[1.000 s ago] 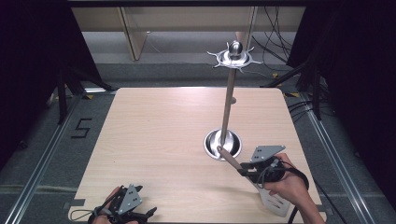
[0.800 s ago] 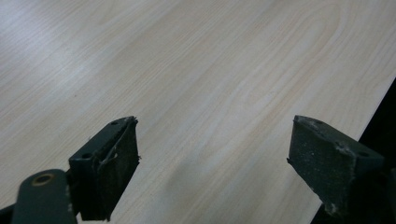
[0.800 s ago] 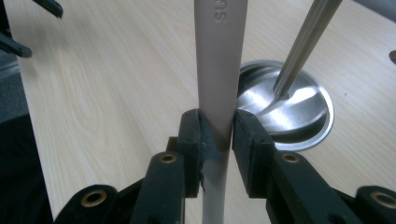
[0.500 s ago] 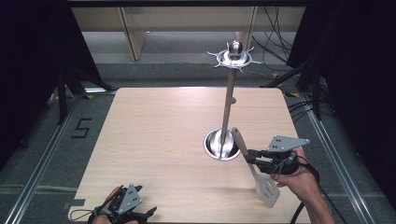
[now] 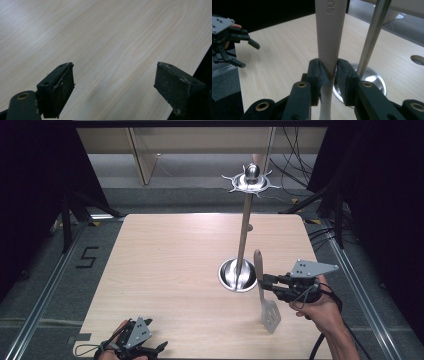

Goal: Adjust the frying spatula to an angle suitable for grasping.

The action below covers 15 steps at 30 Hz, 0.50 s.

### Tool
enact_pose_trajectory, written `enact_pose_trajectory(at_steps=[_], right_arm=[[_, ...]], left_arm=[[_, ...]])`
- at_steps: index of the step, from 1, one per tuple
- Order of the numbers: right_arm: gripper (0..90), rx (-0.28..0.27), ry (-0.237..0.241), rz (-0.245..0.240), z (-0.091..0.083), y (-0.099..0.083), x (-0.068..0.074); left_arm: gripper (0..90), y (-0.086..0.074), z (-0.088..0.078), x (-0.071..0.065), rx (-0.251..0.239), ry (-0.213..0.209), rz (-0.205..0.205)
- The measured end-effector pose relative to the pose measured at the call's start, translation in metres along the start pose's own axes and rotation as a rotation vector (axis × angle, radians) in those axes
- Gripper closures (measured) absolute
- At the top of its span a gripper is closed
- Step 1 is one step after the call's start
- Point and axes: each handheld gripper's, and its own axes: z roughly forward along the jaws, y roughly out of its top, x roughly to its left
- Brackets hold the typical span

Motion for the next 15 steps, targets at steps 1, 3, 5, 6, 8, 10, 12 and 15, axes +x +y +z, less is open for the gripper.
enact_pose_trajectory(at_steps=[1, 3, 5, 6, 8, 10, 12, 15], right_arm=[[74.1, -0.006, 0.004, 0.012, 0.0, 0.001, 0.001], [74.1, -0.019, 0.016, 0.021, 0.0, 0.002, 0.002], [74.1, -0.012, 0.024, 0.012, -0.001, 0.003, 0.001], [74.1, -0.014, 0.019, 0.02, -0.001, 0.003, 0.002], [74.1, -0.04, 0.017, 0.01, 0.0, 0.005, 0.002], [74.2, -0.06, 0.017, 0.027, -0.001, 0.007, 0.003], [74.1, -0.043, 0.028, 0.019, -0.002, 0.008, 0.002], [74.2, -0.057, 0.036, 0.003, -0.002, 0.012, 0.001]], left_arm=[[15.2, 0.0, 0.0, 0.0, 0.0, -0.001, -0.003], [15.2, 0.0, 0.0, 0.0, 0.007, 0.003, 0.0], [15.2, 0.0, 0.0, 0.001, 0.011, 0.001, 0.009], [15.2, 0.0, 0.0, 0.0, 0.01, 0.001, 0.006], [15.2, 0.0, 0.0, 0.0, 0.008, 0.004, 0.001], [15.2, 0.0, 0.0, 0.0, 0.001, 0.0, -0.002], [15.2, 0.0, -0.001, 0.002, 0.022, 0.004, 0.024], [15.2, 0.0, 0.0, 0.0, 0.008, 0.005, 0.003]])
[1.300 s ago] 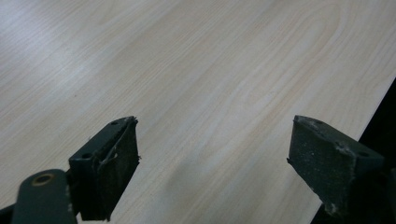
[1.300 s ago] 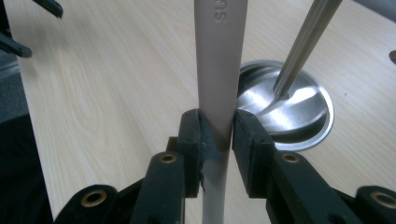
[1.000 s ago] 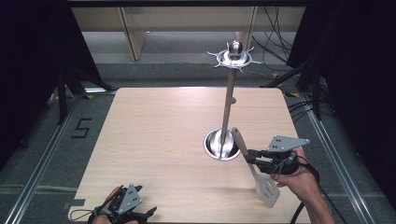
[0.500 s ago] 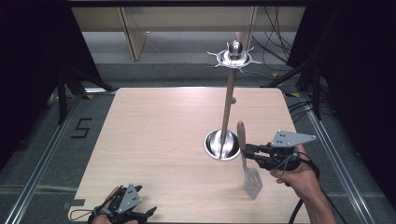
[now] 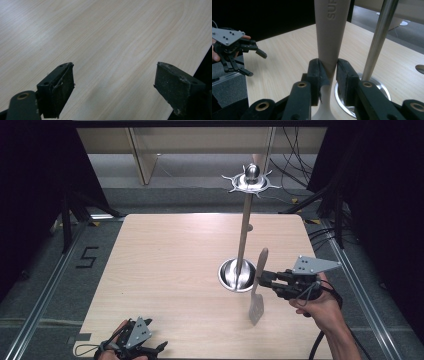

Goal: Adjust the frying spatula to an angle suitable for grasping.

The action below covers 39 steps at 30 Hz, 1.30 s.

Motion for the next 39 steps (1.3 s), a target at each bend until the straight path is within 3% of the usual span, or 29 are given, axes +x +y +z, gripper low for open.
enact_pose_trajectory(at_steps=[3, 4, 5, 12, 21, 24, 27, 29, 31, 32, 33, 39], right_arm=[[74.1, -0.007, -0.011, 0.0, 0.001, 0.004, 0.001], [74.1, -0.01, -0.01, 0.002, 0.001, 0.007, 0.001], [74.1, -0.01, -0.01, 0.002, 0.001, 0.007, 0.001], [74.1, -0.048, -0.033, 0.005, -0.001, 0.018, -0.003], [74.1, -0.005, -0.063, -0.011, -0.01, 0.043, -0.019], [74.1, -0.025, -0.093, -0.017, -0.011, 0.047, -0.025], [74.1, -0.015, -0.097, -0.018, -0.014, 0.051, -0.03], [74.1, -0.026, -0.108, 0.009, -0.015, 0.054, -0.036], [74.1, -0.016, -0.105, -0.005, -0.017, 0.056, -0.04], [74.1, -0.041, -0.115, -0.009, -0.016, 0.057, -0.043], [74.1, -0.031, -0.103, 0.01, -0.017, 0.06, -0.045], [74.1, -0.047, -0.108, 0.011, -0.014, 0.067, -0.051]], left_arm=[[15.2, 0.0, 0.0, 0.0, -0.007, -0.005, -0.005], [15.2, 0.001, -0.002, 0.002, 0.024, 0.002, 0.03], [15.3, 0.001, -0.002, 0.002, 0.024, 0.002, 0.03], [15.2, 0.0, 0.001, 0.0, 0.0, -0.005, -0.003], [15.2, 0.0, 0.0, 0.001, 0.01, -0.003, 0.01], [15.2, 0.0, 0.001, -0.001, 0.0, -0.006, -0.006], [15.2, 0.0, 0.0, 0.0, 0.004, -0.002, 0.005], [15.2, 0.0, 0.001, 0.0, 0.005, -0.009, 0.002], [15.2, 0.0, 0.0, 0.001, 0.017, 0.001, 0.019], [15.2, 0.0, 0.001, 0.0, 0.007, 0.0, 0.005], [15.2, 0.0, 0.001, 0.0, 0.005, -0.001, 0.002], [15.2, 0.0, 0.001, 0.0, 0.008, -0.004, -0.006]])
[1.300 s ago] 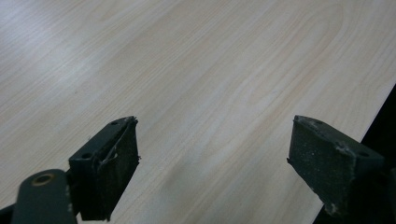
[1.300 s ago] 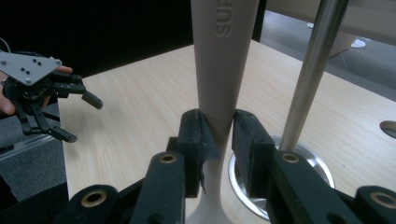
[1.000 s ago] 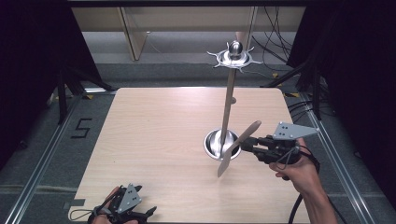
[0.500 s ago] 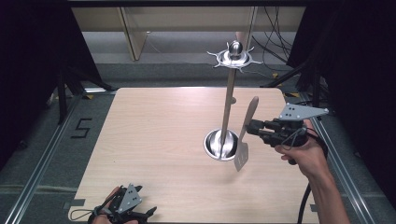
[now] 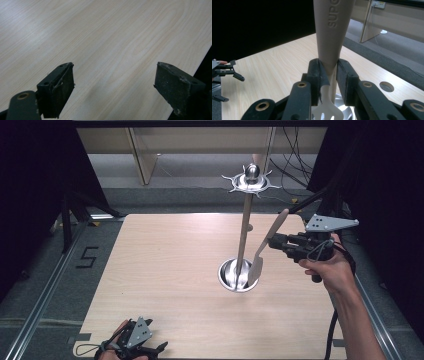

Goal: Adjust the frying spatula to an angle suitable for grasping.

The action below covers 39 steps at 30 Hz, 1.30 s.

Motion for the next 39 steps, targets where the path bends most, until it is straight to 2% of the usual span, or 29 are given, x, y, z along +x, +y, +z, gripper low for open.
enact_pose_trajectory(at_steps=[6, 24, 29, 31, 32, 35, 36, 39], right_arm=[[74.1, 0.022, -0.002, 0.007, 0.003, 0.007, -0.006], [74.1, -0.006, -0.039, 0.01, 0.0, 0.032, -0.019], [74.1, 0.024, -0.034, 0.01, -0.001, 0.039, -0.023], [74.1, 0.01, -0.042, 0.016, 0.001, 0.039, -0.022], [74.1, 0.027, -0.031, 0.008, 0.0, 0.041, -0.023], [74.1, 0.028, -0.032, 0.012, 0.001, 0.042, -0.024], [74.1, 0.023, -0.036, -0.009, 0.003, 0.042, -0.026], [74.1, 0.043, -0.024, 0.002, 0.002, 0.043, -0.025]], left_arm=[[15.2, 0.0, 0.0, 0.0, 0.0, -0.002, 0.002], [15.2, 0.0, 0.001, 0.0, 0.004, -0.002, 0.005], [15.2, 0.0, 0.0, -0.001, 0.0, -0.006, 0.0], [15.2, 0.0, 0.0, -0.001, 0.003, -0.004, 0.002], [15.2, 0.0, 0.0, -0.001, 0.003, -0.004, 0.002], [15.2, 0.0, 0.001, -0.001, 0.0, -0.008, -0.002], [15.2, 0.0, 0.001, -0.001, -0.001, -0.008, -0.002], [15.2, 0.0, 0.0, -0.001, 0.006, -0.006, 0.004]])
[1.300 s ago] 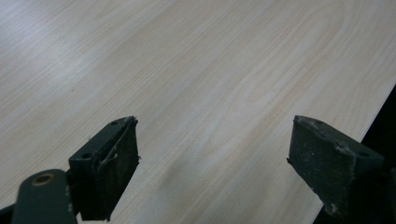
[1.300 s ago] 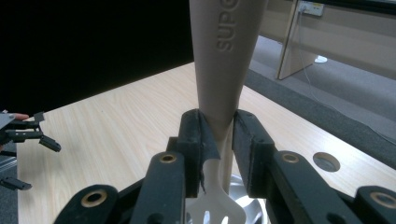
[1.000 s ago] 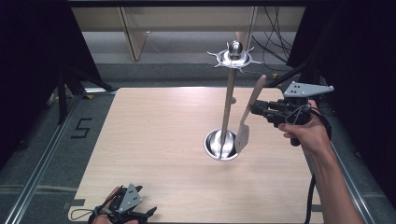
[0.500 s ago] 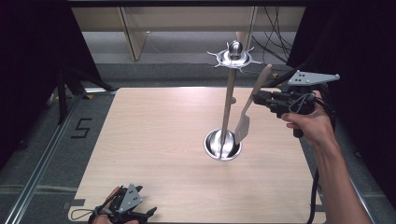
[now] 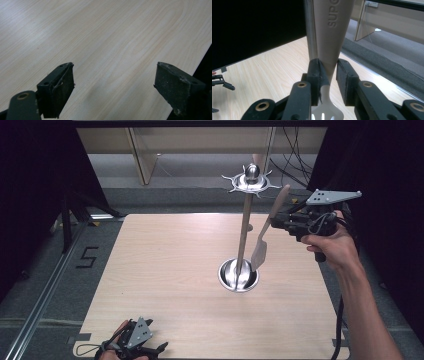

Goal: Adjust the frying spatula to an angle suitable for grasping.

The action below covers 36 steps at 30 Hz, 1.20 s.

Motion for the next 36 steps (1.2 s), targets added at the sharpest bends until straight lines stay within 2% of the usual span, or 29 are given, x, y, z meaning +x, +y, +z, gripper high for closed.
enact_pose_trajectory(at_steps=[4, 6, 9, 10, 12, 16, 18, 22, 24, 29, 32, 36], right_arm=[[74.1, -0.011, 0.001, 0.006, 0.001, 0.001, 0.0], [74.1, 0.014, 0.011, -0.003, 0.001, 0.003, -0.001], [74.1, 0.001, 0.003, -0.008, 0.003, 0.003, -0.002], [74.1, 0.019, 0.024, 0.007, 0.004, 0.003, -0.003], [74.1, 0.022, 0.03, -0.002, 0.004, 0.003, -0.004], [74.1, 0.018, 0.023, 0.003, 0.007, 0.005, -0.004], [74.1, 0.043, 0.039, -0.008, 0.007, 0.006, -0.006], [74.1, 0.041, 0.037, -0.006, 0.011, 0.007, -0.007], [74.0, 0.058, 0.056, -0.016, 0.011, 0.008, -0.009], [74.0, 0.057, 0.081, -0.011, 0.012, 0.008, -0.009], [73.8, 0.062, 0.082, -0.004, 0.012, 0.008, -0.009], [73.8, 0.055, 0.075, -0.019, 0.012, 0.007, -0.01]], left_arm=[[15.2, 0.0, 0.0, 0.0, -0.006, -0.001, -0.004], [15.2, 0.0, 0.0, -0.001, -0.008, -0.002, -0.006], [15.2, 0.0, 0.0, -0.001, -0.007, -0.002, -0.006], [15.2, 0.0, 0.0, -0.001, -0.008, -0.002, -0.005], [15.2, 0.0, 0.0, 0.0, -0.008, -0.002, -0.003], [15.2, 0.0, 0.0, 0.0, -0.002, 0.002, 0.0], [15.2, 0.0, 0.0, 0.0, -0.002, 0.002, 0.0], [15.2, 0.0, 0.001, 0.0, -0.007, 0.001, -0.007], [15.2, 0.0, 0.0, 0.0, -0.004, 0.001, -0.001], [15.2, 0.0, 0.0, 0.0, -0.008, -0.003, -0.005], [15.2, 0.0, 0.0, 0.0, -0.008, -0.002, -0.008], [15.2, 0.0, 0.0, -0.001, -0.007, -0.007, -0.006]])
